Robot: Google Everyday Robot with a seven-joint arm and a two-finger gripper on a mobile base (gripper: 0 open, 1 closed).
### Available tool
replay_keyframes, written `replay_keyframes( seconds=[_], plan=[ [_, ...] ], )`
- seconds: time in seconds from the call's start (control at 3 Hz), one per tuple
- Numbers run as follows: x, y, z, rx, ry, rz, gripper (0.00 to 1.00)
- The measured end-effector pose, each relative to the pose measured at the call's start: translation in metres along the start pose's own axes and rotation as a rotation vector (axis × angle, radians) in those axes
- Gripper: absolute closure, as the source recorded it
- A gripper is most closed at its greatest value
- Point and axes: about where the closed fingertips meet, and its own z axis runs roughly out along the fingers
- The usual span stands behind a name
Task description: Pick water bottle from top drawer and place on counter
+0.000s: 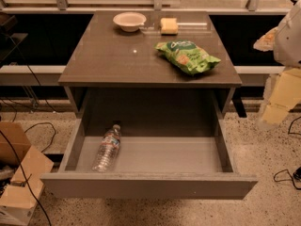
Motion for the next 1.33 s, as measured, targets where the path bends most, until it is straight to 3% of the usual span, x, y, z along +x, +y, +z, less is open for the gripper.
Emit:
replay_keyframes(
  seconds=[0.33, 0.67, 1.0, 1.33],
  plan=[
    [0.0, 0.0, 0.0, 0.0, 0.0, 0.0, 0.0],
    [-0.021, -0.001, 0.007, 0.001, -0.044, -0.068, 0.0],
    [-0.072, 0.004, 0.037, -0.045, -0.197, -0.22, 0.0],
    [-0.112, 0.012, 0.057, -0.079, -0.305, -0.321, 0.0]
  ],
)
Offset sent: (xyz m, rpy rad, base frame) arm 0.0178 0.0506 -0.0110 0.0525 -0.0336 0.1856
